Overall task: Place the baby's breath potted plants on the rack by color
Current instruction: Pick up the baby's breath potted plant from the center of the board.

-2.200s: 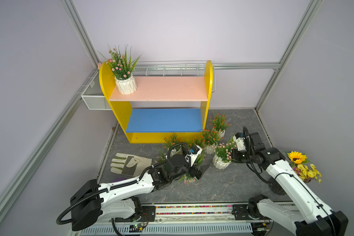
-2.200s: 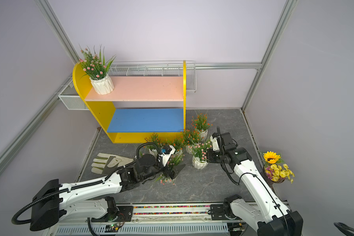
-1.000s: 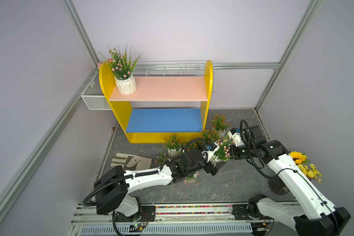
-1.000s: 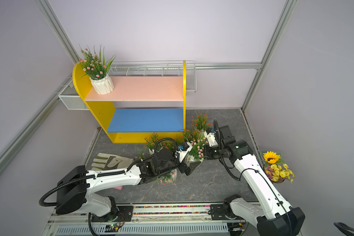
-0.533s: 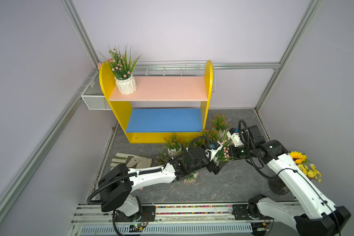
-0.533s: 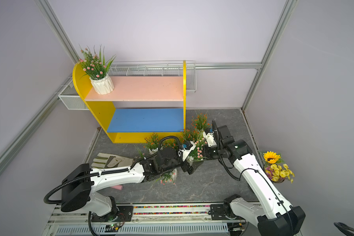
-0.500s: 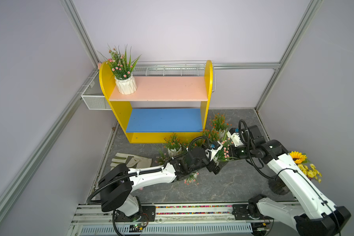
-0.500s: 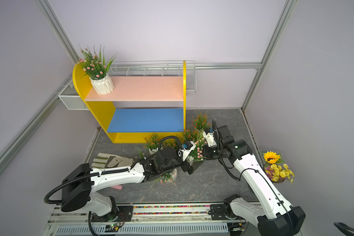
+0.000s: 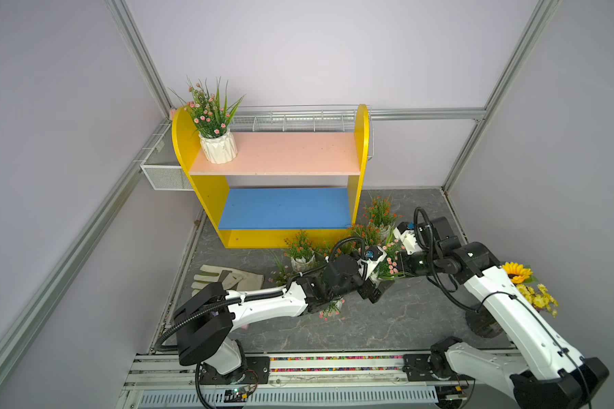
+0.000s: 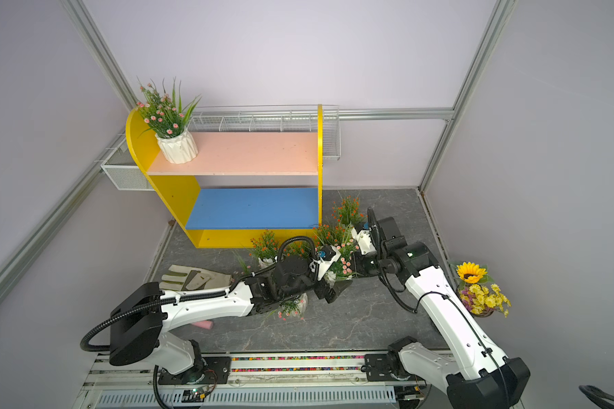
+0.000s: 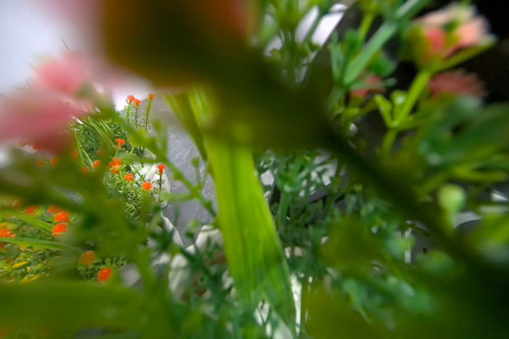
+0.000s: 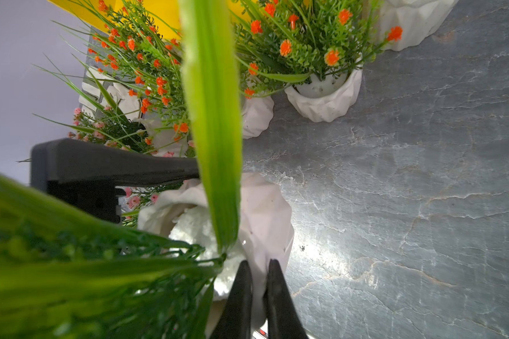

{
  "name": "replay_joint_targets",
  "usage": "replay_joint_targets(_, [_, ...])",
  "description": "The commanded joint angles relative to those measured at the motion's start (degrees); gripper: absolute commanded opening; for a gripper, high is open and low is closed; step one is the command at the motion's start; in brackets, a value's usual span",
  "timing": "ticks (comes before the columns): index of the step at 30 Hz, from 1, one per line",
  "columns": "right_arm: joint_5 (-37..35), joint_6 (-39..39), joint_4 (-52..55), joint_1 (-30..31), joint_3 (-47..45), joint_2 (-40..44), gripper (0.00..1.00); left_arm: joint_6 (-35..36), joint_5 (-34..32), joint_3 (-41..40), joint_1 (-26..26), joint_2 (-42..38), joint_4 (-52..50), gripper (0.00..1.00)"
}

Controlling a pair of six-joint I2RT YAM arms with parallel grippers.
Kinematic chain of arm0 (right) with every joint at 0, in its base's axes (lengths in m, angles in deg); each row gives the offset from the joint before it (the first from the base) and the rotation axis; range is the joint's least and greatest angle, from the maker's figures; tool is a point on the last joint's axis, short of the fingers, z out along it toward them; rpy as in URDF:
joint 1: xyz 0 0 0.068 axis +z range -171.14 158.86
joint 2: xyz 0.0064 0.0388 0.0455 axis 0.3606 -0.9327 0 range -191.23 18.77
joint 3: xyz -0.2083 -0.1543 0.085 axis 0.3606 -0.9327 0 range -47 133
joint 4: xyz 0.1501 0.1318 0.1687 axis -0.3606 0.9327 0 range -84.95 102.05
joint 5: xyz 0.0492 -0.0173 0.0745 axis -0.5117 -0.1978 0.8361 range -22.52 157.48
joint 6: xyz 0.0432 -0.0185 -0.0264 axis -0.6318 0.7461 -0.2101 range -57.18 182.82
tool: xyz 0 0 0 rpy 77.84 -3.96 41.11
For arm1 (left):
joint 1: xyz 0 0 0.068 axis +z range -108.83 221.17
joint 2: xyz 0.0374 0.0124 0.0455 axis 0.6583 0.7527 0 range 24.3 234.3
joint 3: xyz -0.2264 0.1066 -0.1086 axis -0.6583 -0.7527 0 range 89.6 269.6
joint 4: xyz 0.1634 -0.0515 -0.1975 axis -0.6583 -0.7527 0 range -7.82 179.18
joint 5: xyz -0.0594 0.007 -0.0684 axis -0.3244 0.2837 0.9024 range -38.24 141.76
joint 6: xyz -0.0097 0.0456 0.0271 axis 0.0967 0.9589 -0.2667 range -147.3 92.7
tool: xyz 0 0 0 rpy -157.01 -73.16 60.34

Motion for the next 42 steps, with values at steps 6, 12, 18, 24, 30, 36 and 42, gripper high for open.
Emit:
replay_joint_targets(6, [3.47, 0.00, -5.55, 0.38, 0.24, 1.19, 0.07, -0.26, 0.58, 1.52, -0.51, 0.91, -1.11, 0.83])
replay_joint_targets(12, [3.98, -0.59, -7.35, 0.43, -1.78, 1.24, 0.07, -0.28, -0.11, 1.71, -0.54, 0.44, -1.73, 0.48])
replay_joint_targets(18, [3.90, -1.18, -8.90, 0.43, -2.63, 1.28, 0.07, -2.69, -4.30, 1.19, -0.56, -1.70, -2.09, 0.34])
replay_joint_targets(24, [3.33, -1.96, -9.55, -0.47, -2.20, 2.30, 0.14, -3.14, -7.34, 2.38, -0.50, -3.66, -4.00, 0.25])
replay_joint_targets(30, [3.03, -2.53, -9.75, -1.04, -2.36, 2.98, 0.16, -2.81, -10.98, 3.13, -0.48, -5.67, -7.15, 0.21])
replay_joint_targets(36, [0.74, -3.32, -9.57, -2.73, -2.18, 5.62, 0.20, -2.56, -12.98, 4.65, 0.13, -6.90, -10.57, 0.18])
replay_joint_targets(42, [-0.11, -2.71, -8.37, -6.18, -2.48, 8.41, 0.24, -2.20, -16.53, 8.41, 1.13, -9.04, -17.10, 0.13])
